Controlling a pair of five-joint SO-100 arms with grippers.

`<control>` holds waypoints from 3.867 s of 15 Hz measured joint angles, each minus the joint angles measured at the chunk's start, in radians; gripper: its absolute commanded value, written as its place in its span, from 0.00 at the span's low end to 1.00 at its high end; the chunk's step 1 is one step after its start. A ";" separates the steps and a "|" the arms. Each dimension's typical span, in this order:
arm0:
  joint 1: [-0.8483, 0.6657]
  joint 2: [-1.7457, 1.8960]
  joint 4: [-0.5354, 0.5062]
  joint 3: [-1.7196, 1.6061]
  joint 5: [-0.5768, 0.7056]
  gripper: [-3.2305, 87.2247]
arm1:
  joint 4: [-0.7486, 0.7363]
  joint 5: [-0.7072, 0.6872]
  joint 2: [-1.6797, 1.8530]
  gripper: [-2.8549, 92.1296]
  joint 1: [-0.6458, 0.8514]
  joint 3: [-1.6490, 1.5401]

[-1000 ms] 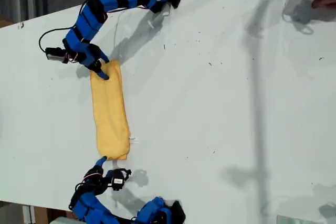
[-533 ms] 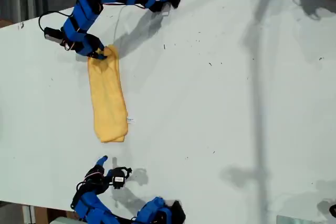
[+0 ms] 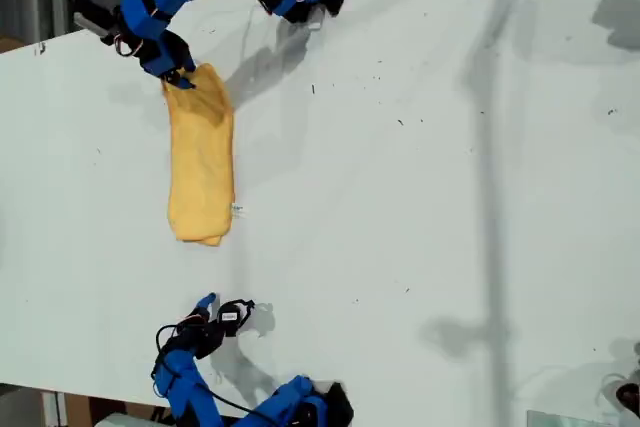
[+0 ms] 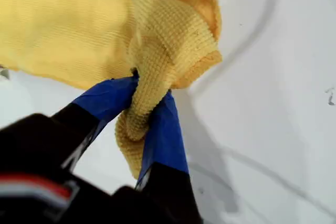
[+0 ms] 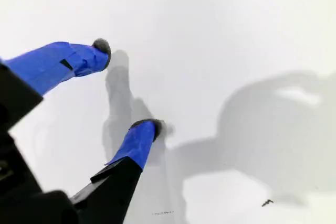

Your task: Grasp corners of a square towel and fold twice.

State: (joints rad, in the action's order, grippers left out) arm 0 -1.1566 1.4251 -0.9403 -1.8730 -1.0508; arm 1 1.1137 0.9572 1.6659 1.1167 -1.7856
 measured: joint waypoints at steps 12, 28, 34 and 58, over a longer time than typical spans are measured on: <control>-0.005 0.000 0.011 -0.009 -0.021 0.30 | -0.288 -0.351 -0.393 0.03 -0.474 0.670; -0.006 0.000 0.009 -0.009 -0.015 0.30 | -0.275 -0.304 -0.011 0.45 -0.391 0.258; 0.362 0.850 -0.017 -0.492 -0.156 0.30 | 0.118 -0.009 1.509 0.41 -0.541 -0.752; 0.543 2.052 -0.357 -1.227 -0.327 0.30 | -0.020 -0.365 -0.772 0.40 -0.348 0.873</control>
State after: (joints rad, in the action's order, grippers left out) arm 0 -0.6136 3.4775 -1.2977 -3.1002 -1.3775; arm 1 1.0937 0.5921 0.8943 0.7685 -0.9127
